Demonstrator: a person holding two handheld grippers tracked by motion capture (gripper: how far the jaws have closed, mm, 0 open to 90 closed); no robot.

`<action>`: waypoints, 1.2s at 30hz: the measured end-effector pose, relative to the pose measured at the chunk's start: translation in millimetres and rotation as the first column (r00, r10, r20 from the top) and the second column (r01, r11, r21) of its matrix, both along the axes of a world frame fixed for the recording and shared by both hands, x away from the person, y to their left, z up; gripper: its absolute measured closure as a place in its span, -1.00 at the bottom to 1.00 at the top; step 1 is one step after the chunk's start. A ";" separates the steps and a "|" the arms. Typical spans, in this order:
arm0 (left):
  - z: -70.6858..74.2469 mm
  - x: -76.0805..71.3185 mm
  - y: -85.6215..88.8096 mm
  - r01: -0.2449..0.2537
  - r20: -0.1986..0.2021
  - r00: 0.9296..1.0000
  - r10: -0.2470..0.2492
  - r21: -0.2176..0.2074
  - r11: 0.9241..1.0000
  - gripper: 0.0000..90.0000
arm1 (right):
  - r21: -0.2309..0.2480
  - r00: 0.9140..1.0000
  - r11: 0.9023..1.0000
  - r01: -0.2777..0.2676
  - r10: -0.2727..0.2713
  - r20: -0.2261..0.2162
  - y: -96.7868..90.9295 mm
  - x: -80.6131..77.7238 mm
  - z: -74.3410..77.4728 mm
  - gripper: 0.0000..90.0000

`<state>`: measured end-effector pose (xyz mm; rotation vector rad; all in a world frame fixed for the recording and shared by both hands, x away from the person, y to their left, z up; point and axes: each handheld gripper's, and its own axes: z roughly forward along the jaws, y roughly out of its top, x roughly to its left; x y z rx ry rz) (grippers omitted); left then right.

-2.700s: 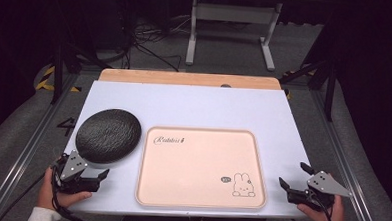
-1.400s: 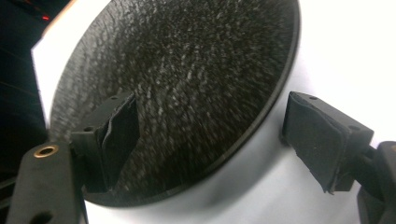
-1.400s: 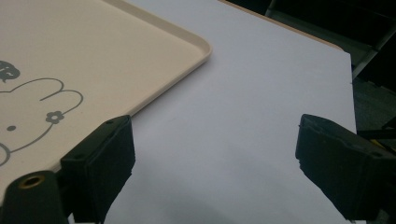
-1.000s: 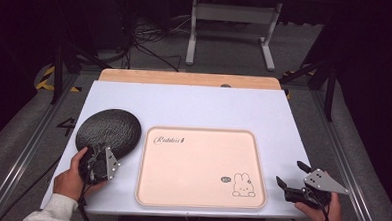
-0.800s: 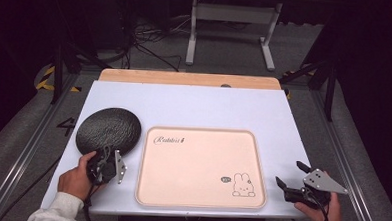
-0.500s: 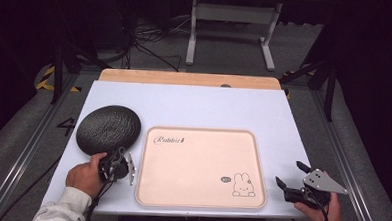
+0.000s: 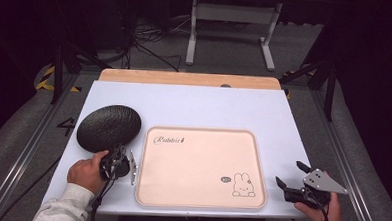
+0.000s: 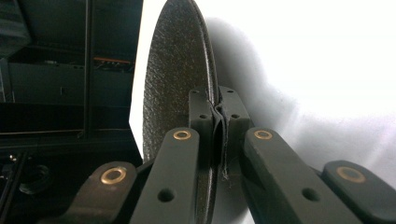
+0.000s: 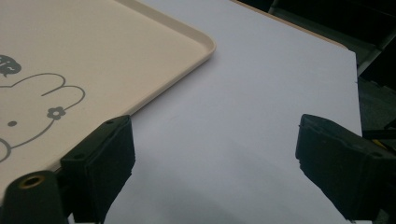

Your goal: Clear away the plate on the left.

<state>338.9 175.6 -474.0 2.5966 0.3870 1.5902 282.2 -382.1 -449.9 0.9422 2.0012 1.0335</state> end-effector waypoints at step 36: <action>58.6 -52.5 -91.1 0.339 0.173 0.932 -0.317 -0.115 0.934 0.85 | 0.008 1.000 1.000 0.015 -0.015 0.010 -3.3 -1.6 1.2 -0.72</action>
